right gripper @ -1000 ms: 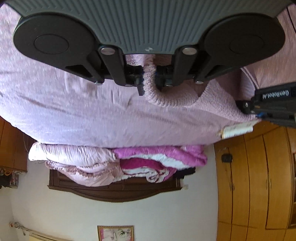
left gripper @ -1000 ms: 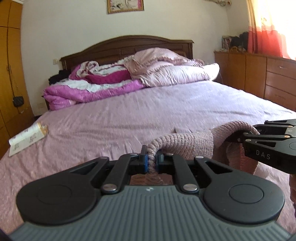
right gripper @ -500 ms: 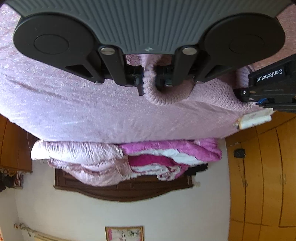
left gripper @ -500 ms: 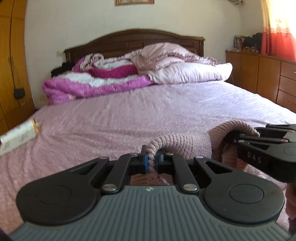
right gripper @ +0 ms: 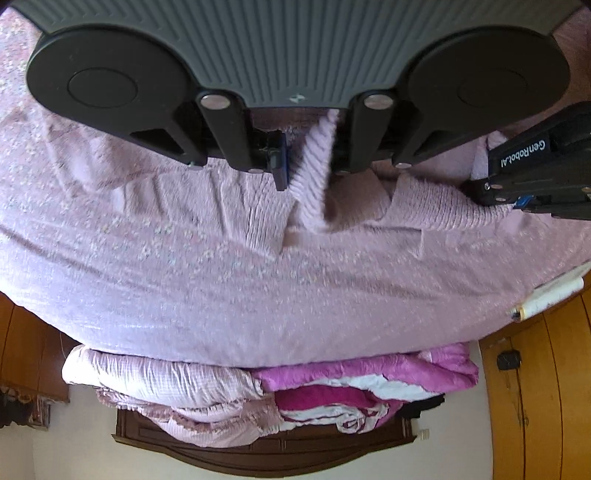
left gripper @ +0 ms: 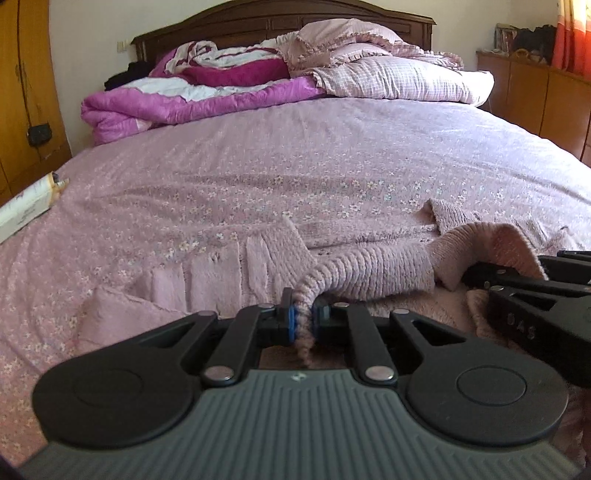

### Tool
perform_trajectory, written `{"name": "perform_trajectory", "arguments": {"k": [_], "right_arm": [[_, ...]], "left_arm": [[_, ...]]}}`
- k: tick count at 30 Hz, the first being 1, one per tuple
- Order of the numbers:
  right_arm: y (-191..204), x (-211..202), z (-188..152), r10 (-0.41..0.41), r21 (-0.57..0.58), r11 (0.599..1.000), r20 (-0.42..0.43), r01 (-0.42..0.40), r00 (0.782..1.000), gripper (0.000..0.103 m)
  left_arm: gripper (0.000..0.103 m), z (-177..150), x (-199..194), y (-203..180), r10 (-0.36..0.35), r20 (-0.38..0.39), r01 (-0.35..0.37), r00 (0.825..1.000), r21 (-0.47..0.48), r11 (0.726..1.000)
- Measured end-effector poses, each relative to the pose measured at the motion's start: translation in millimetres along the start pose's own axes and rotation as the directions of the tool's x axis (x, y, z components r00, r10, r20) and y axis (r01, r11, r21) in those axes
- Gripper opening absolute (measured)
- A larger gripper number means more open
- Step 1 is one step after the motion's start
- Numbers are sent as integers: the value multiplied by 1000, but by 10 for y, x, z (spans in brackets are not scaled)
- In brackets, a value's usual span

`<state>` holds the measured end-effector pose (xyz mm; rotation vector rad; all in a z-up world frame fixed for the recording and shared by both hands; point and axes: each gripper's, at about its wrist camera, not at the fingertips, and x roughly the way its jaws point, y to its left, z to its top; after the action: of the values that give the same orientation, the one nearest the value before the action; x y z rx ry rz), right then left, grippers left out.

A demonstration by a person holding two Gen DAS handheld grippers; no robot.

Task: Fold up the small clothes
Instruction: 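Lift the hem with both grippers and fold it toward the collar, then open both grippers and release the folded hem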

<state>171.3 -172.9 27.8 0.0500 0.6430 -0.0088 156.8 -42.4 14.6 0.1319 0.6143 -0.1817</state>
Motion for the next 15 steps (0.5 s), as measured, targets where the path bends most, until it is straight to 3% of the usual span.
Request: {"name": "perform_trajectory", "arguments": {"k": [3, 8, 12, 15], "right_arm": [[50, 68, -65, -10, -17, 1000, 17, 11, 1000, 24], [34, 70, -81, -12, 11, 1000, 27, 12, 1000, 32], [-71, -90, -39, 20, 47, 999, 33, -22, 999, 58], [-166, -317, -56, 43, 76, 996, 61, -48, 997, 62]], "left_arm": [[14, 1, 5, -17, -1, 2, 1, 1000, 13, 1000], [35, 41, -78, 67, -8, -18, 8, 1000, 1, 1000], [51, 59, -237, 162, -30, -23, 30, 999, -24, 999], [55, 51, -389, 226, -42, -16, 41, 999, -32, 999]]}}
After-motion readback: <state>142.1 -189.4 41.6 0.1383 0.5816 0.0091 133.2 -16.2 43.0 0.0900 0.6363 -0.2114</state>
